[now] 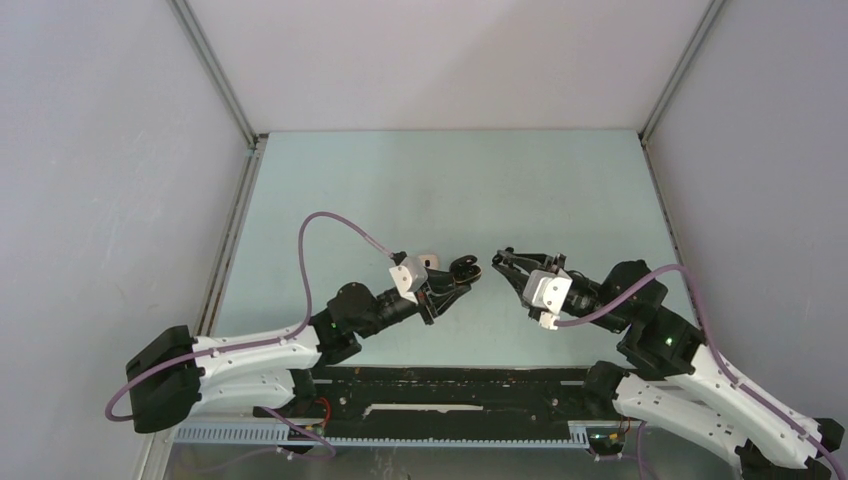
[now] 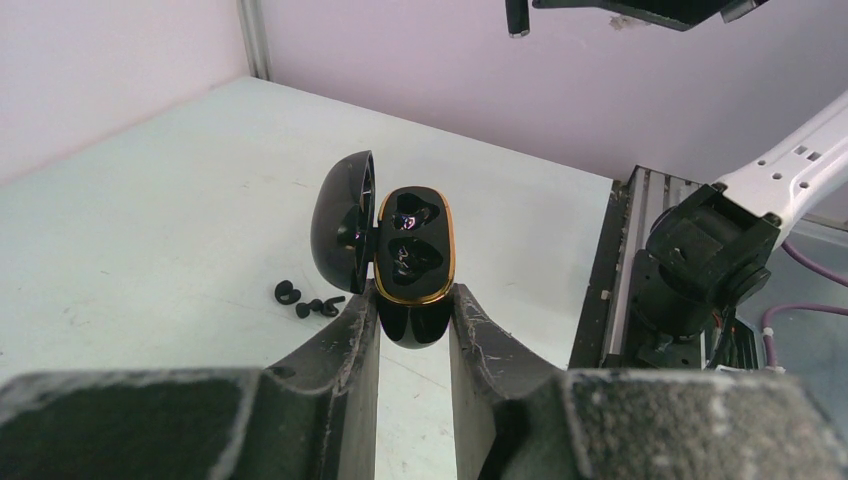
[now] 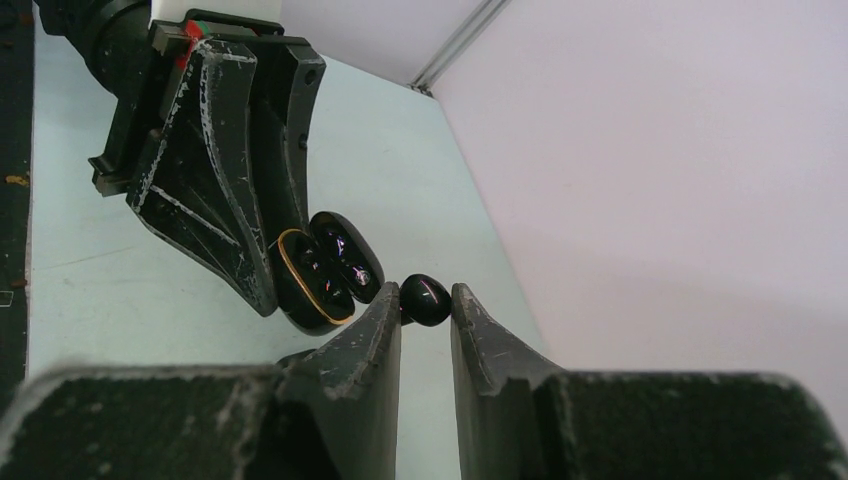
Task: Insert the wireless bluetooth earbuds into the charging case
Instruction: Place the earbud in the charging case.
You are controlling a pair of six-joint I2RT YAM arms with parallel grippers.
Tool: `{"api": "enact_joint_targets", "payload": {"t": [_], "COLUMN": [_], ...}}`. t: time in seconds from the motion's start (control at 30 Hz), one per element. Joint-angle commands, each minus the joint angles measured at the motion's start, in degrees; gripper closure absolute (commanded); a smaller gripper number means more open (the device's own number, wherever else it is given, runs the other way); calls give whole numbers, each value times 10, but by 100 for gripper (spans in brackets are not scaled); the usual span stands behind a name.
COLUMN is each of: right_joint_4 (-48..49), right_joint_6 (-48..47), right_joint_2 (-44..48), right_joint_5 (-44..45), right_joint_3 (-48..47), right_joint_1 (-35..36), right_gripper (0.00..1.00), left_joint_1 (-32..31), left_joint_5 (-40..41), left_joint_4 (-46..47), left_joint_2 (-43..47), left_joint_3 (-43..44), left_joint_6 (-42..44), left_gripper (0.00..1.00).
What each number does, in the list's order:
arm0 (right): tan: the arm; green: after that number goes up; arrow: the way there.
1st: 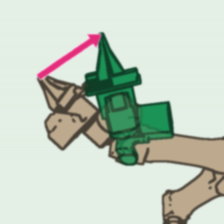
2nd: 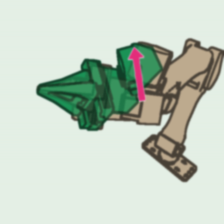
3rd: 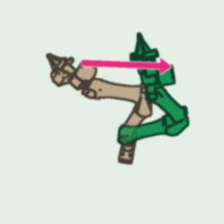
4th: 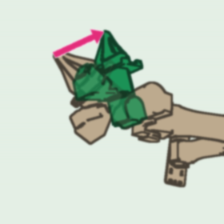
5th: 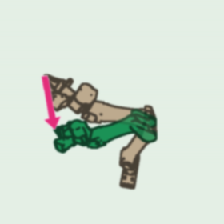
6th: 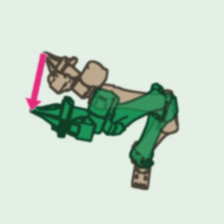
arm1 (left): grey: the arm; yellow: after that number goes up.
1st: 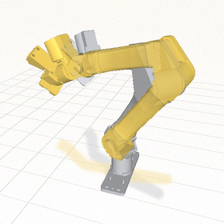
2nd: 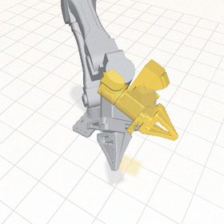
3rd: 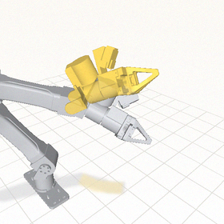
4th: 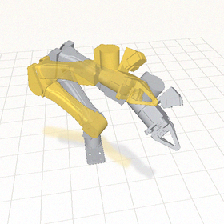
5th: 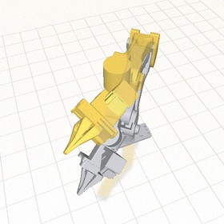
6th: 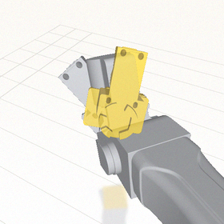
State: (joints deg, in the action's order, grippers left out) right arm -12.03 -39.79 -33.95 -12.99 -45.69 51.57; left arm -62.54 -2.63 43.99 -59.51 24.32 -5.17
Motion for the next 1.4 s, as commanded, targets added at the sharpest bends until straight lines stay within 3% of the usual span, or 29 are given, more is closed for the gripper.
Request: {"api": "enact_joint_targets", "payload": {"t": [0.0, 0.6, 1.37], "right_joint_4": [47, 102, 59], "right_joint_6": [19, 1, -81], "right_joint_2": [-7, -21, -40], "right_joint_5": [22, 28, 31], "right_joint_3": [2, 45, 57], "right_joint_1": [16, 42, 55], "right_gripper": [100, 100, 100], "left_joint_1": [-7, -9, -8], "left_joint_5": [16, -27, -31], "left_joint_4": [29, 47, 49], "left_joint_2": [11, 7, 16], "left_joint_3": [1, 12, 0], "left_joint_6": [18, -22, -21], "left_gripper": [100, 100, 100]}}
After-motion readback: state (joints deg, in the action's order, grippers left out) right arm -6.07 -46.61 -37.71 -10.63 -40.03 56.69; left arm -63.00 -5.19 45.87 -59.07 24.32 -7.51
